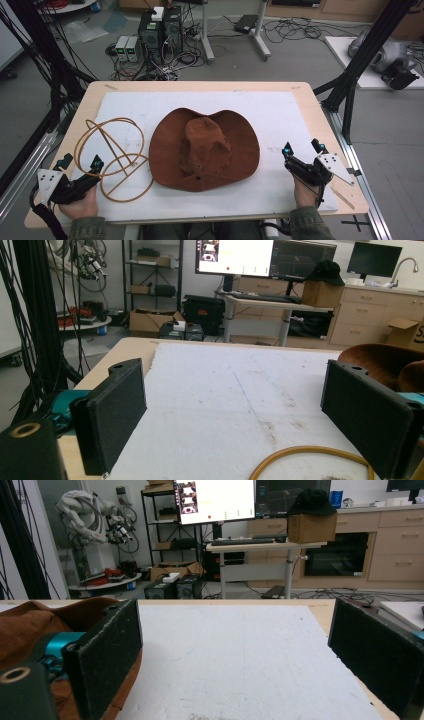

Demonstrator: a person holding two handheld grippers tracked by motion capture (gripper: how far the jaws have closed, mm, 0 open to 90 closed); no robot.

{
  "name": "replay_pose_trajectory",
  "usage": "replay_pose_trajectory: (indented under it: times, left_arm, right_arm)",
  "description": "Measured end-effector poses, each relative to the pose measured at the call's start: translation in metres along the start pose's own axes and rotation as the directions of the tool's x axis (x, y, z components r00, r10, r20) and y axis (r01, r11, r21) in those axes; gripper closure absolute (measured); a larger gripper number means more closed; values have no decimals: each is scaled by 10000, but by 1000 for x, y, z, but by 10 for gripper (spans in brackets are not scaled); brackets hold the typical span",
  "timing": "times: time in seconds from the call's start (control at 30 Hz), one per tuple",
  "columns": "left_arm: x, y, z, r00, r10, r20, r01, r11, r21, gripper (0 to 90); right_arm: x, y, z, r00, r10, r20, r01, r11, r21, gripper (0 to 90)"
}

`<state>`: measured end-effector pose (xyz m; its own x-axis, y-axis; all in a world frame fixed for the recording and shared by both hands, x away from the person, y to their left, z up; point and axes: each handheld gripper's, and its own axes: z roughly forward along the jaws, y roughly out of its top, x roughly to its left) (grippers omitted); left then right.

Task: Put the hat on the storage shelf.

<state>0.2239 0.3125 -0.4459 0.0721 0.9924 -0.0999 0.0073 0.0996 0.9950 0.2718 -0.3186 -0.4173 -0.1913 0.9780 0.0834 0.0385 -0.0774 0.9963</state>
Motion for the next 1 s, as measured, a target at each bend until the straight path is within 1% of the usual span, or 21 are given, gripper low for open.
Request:
replay_pose_trajectory:
  times: [0.07, 0.1, 0.17, 0.2, 0.23, 0.3, 0.37, 0.5, 0.63, 0.7, 0.77, 0.83, 0.87, 0.9, 0.93, 0.97, 1.0]
  left_arm:
    - [0, 0, 0, 10000, -17, -12, 17, 10000, -4, 112]
    - [0, 0, 0, 10000, -8, -20, 8, 10000, -4, 112]
    - [1, 0, 0, 10000, -8, -19, 8, 10000, -3, 112]
    - [1, 0, 0, 10000, -4, -21, 4, 10000, -2, 112]
    - [1, 0, 0, 10000, -6, -20, 6, 10000, -5, 112]
    - [1, 0, 0, 10000, -30, -17, 30, 10000, -5, 112]
    - [1, 0, 0, 10000, -29, -19, 29, 10000, -19, 112]
    - [0, 0, 0, 10000, -43, -10, 43, 10000, -32, 112]
    - [0, 0, -1, 10000, -21, -36, 21, 10000, -23, 112]
    - [1, 0, -1, 10000, -20, -43, 20, 10000, -6, 112]
    - [0, 0, -1, 10000, -36, -49, 36, 10000, -14, 112]
    - [0, 0, -1, 10000, -27, -63, 27, 10000, -5, 112]
    - [0, 0, -1, 10000, -33, -62, 33, 10000, -2, 112]
    - [0, 0, -1, 10000, -38, -58, 38, 10000, -3, 112]
    - [1, 0, -1, 10000, -30, -39, 30, 10000, -3, 112]
    - [1, 0, 0, 10000, -43, -27, 43, 10000, -7, 112]
    - [0, 0, 0, 10000, -55, -23, 55, 10000, -8, 112]
  right_arm:
    - [-1, 0, 0, 10000, -66, 5, 66, 10000, -62, 64]
    - [0, 1, -1, 10000, 47, 25, -47, 10000, -43, 63]
    - [-1, 1, -1, 10000, 7, 46, -6, 10000, -97, 56]
    - [-1, 1, -1, 9999, 9, 116, -8, 9999, -101, 32]
    - [-1, 1, 0, 9998, 89, 200, -88, 9999, -61, 31]
    - [-1, 1, 0, 9997, 174, 196, -173, 9998, -80, 32]
    - [-2, 1, 0, 9997, 141, 195, -140, 9999, -48, 32]
    - [-1, 1, 0, 9998, 177, 123, -176, 9998, -88, 32]
    - [0, 2, 2, 9999, 155, -54, -155, 9999, -18, 32]
    - [2, 3, 3, 9991, 312, -293, -311, 9995, 40, 32]
    - [4, 7, 6, 9968, 446, -667, -438, 9990, 134, 30]
    - [7, 13, 10, 9933, 428, -1072, -413, 9990, 163, 30]
    - [11, 19, 15, 9858, 406, -1628, -347, 9986, 390, 30]
    - [11, 19, 15, 9858, 406, -1628, -347, 9986, 390, 30]
    - [13, 21, 19, 9809, 240, -1929, -133, 9983, 566, 30]
    - [16, 24, 23, 9741, 101, -2259, 67, 9973, 732, 30]
    - [18, 27, 27, 9635, 4, -2677, 242, 9958, 885, 30]
